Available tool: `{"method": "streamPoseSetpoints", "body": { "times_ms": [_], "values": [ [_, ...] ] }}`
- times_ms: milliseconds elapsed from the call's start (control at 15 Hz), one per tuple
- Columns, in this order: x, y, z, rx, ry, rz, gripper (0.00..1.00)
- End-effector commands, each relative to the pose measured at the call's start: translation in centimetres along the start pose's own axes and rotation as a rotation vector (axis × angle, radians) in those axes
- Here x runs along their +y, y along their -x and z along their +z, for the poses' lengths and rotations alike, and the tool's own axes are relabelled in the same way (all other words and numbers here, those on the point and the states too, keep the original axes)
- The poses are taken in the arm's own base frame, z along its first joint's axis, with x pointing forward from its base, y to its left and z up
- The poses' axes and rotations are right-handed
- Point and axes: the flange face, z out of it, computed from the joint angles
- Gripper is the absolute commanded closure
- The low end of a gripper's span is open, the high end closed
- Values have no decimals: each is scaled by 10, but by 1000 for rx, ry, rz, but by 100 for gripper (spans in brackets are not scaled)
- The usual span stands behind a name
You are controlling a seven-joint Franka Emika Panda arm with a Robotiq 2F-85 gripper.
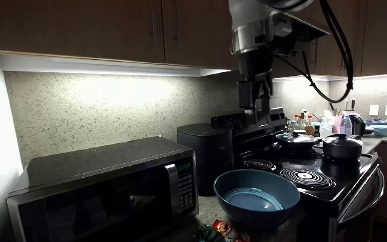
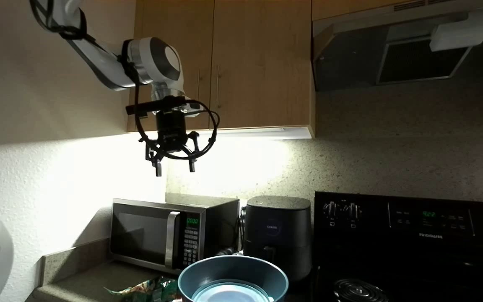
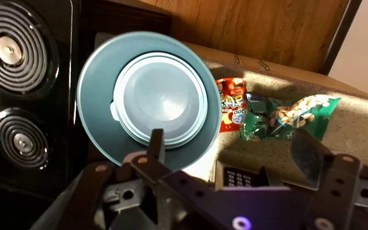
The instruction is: Put the bowl on the microwave
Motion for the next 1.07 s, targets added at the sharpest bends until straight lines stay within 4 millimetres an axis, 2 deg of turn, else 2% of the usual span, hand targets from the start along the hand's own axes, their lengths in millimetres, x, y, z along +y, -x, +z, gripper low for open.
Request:
{"method": "streamPoseSetpoints", "body": {
  "times_ms": [0, 267, 333, 400, 800, 1000],
  "values": [
    [35, 19, 41, -83, -14, 179, 0],
    [66, 46, 89, -147, -44, 398, 0],
    [62, 27, 75, -148, -28, 304, 0],
    [65, 31, 83, -161, -30, 319, 0],
    [62, 28, 77, -149, -28, 310, 0],
    [75, 16, 108, -206, -58, 303, 0]
  ]
}}
